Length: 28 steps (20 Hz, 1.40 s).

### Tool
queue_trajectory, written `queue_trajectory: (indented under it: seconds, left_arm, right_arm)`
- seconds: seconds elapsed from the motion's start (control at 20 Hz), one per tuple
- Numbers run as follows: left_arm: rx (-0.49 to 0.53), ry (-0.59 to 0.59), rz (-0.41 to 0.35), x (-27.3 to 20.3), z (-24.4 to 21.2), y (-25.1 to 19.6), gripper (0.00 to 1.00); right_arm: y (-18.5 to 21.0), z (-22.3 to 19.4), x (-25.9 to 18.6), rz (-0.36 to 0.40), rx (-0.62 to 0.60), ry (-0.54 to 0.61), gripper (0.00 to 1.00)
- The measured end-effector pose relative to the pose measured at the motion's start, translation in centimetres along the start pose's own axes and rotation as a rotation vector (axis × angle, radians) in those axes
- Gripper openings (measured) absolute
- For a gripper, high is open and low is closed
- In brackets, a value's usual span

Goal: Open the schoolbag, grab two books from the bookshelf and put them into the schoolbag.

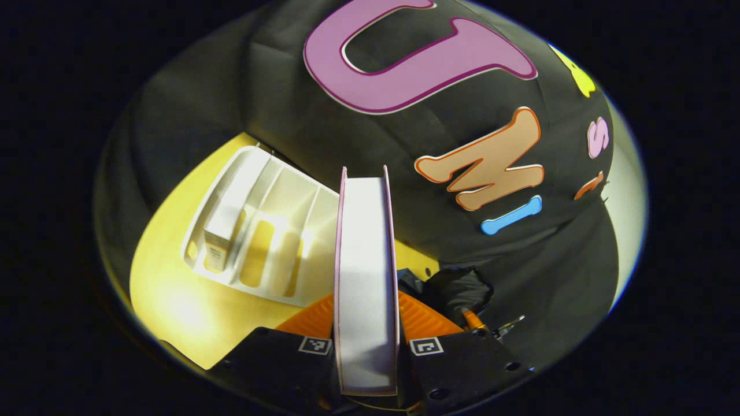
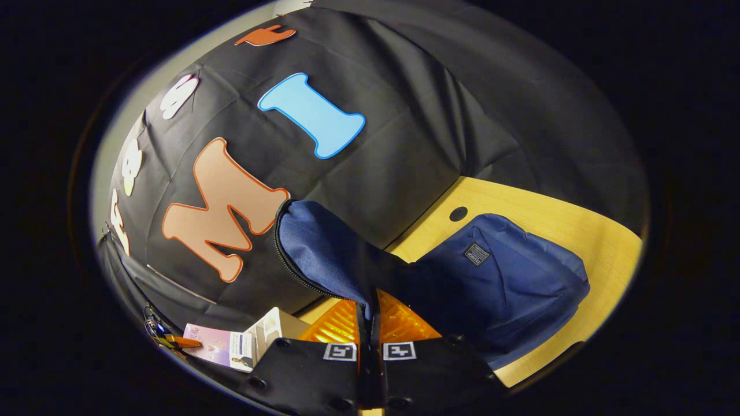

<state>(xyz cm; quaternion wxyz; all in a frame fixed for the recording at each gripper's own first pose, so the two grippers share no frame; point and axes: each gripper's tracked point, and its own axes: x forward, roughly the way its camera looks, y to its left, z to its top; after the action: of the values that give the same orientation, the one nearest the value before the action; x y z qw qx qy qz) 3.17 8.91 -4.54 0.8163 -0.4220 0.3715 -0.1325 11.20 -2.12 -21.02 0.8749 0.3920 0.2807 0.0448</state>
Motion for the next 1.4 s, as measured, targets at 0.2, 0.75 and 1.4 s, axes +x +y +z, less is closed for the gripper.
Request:
queue_trajectory:
  seconds: [0.2, 0.75, 1.4]
  left_arm:
    - [-0.023, 0.025, -0.036, 2.9, -1.5, -1.3, 0.34]
    - [-0.042, 0.187, -0.098, 14.2, -8.8, -7.7, 0.34]
    - [-0.051, 0.304, -0.105, 24.1, -13.4, -10.9, 0.35]
  right_arm:
    - [0.1, 0.2, -0.1, 0.003, -0.001, 0.005, 0.03]
    - [0.3, 0.0, 0.0, 0.015, -0.010, 0.012, 0.03]
    - [0.2, -0.3, -0.1, 0.023, -0.020, 0.019, 0.03]
